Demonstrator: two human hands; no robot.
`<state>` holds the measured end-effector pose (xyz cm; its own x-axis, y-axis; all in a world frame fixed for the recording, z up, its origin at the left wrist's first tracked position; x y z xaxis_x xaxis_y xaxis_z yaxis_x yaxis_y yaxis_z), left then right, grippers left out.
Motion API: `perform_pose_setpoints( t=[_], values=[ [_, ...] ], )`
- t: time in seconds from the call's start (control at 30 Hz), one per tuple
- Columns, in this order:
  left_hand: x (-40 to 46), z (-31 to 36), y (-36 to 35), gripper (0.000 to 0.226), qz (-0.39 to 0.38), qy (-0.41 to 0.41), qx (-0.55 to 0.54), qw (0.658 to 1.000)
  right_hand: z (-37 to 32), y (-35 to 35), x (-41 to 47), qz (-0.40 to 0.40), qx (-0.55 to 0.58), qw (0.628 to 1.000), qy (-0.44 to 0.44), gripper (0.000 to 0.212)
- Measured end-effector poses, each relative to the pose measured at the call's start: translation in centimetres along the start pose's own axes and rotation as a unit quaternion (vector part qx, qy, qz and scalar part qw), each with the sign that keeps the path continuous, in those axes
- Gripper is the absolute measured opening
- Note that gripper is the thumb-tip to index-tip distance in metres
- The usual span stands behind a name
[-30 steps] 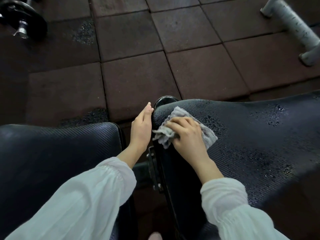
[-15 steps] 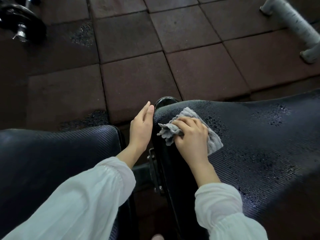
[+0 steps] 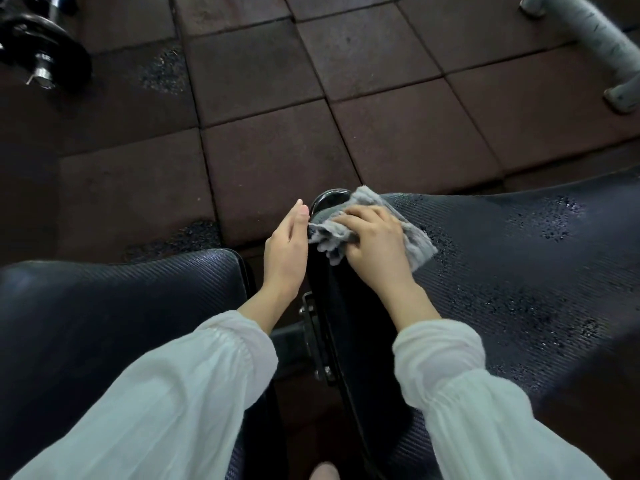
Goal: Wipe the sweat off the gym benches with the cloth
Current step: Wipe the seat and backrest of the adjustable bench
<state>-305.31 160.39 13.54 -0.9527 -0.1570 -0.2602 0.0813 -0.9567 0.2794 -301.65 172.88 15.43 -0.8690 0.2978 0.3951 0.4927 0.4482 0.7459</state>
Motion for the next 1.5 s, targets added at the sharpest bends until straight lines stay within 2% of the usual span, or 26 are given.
perform_pose_setpoints(
  t=[0.07,0.23,0.4,0.47,0.53,0.67,0.8,0.9,0.97,1.03,1.13,1.23,1.33,1.5],
  values=[
    [-0.3,0.0,0.0,0.047,0.002,0.002,0.006,1.0,-0.9,-0.6,-0.1,-0.028,0.015,0.999,0.027,0.042],
    [0.2,0.2,-0.1,0.048,0.021,0.002,-0.008,1.0,0.5,1.7,-3.1,-0.078,0.079,0.99,0.092,0.031],
    [0.5,0.0,-0.2,0.05,0.03,0.005,0.001,1.0,1.7,1.4,-1.6,0.0,0.04,0.999,0.018,0.038],
    [0.3,-0.1,-0.2,0.052,0.041,0.005,0.0,0.999,0.9,0.5,-0.3,0.007,0.022,1.0,-0.007,0.039],
    [0.0,0.0,-0.3,0.046,0.043,0.0,0.0,0.999,-0.1,-0.2,0.3,-0.02,0.018,1.0,0.011,0.039],
    [-0.7,-0.2,-0.5,0.044,0.041,0.0,-0.012,0.999,1.3,1.8,-1.5,-0.097,0.064,0.988,0.102,0.034],
    [-0.5,-0.1,-0.5,0.045,0.029,0.005,-0.013,0.999,5.6,4.0,-1.3,-0.011,0.042,0.999,0.032,0.033],
    [-0.4,0.2,-0.3,0.044,0.011,-0.027,0.03,0.999,4.3,2.5,0.6,0.01,-0.021,0.999,-0.022,0.038],
    [-1.1,0.6,-0.4,0.042,0.0,-0.123,0.142,0.982,3.4,2.0,1.0,-0.029,-0.013,0.999,-0.026,0.04],
    [-2.0,1.1,-1.2,0.042,-0.025,-0.25,0.238,0.938,4.1,3.1,0.3,-0.067,0.015,0.998,-0.017,0.042],
    [-3.1,1.4,-2.9,0.046,-0.103,-0.358,0.313,0.873,6.6,5.8,-2.3,-0.016,-0.009,1.0,-0.022,0.044],
    [-3.8,1.6,-3.7,0.048,-0.131,-0.383,0.36,0.841,8.3,6.9,-3.2,0.046,-0.063,0.992,-0.095,0.046],
    [-3.7,1.5,-3.8,0.049,-0.123,-0.391,0.381,0.829,8.6,5.5,-0.5,0.047,-0.074,0.983,-0.158,0.047],
    [-3.6,1.2,-3.8,0.047,-0.118,-0.407,0.378,0.823,6.6,3.8,1.0,-0.053,-0.043,0.994,-0.081,0.041]
  ],
)
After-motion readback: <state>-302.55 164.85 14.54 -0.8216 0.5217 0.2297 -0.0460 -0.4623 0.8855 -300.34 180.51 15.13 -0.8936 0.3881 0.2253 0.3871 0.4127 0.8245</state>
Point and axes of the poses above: each hand's wrist, its own x-axis towards the middle knuckle, its own y-axis out of the back of the hand, z = x × y, the point moved 2 cm from there along x, towards the middle knuckle, and after that the axes turned 14 degrees about z, right-handed, at the moved point
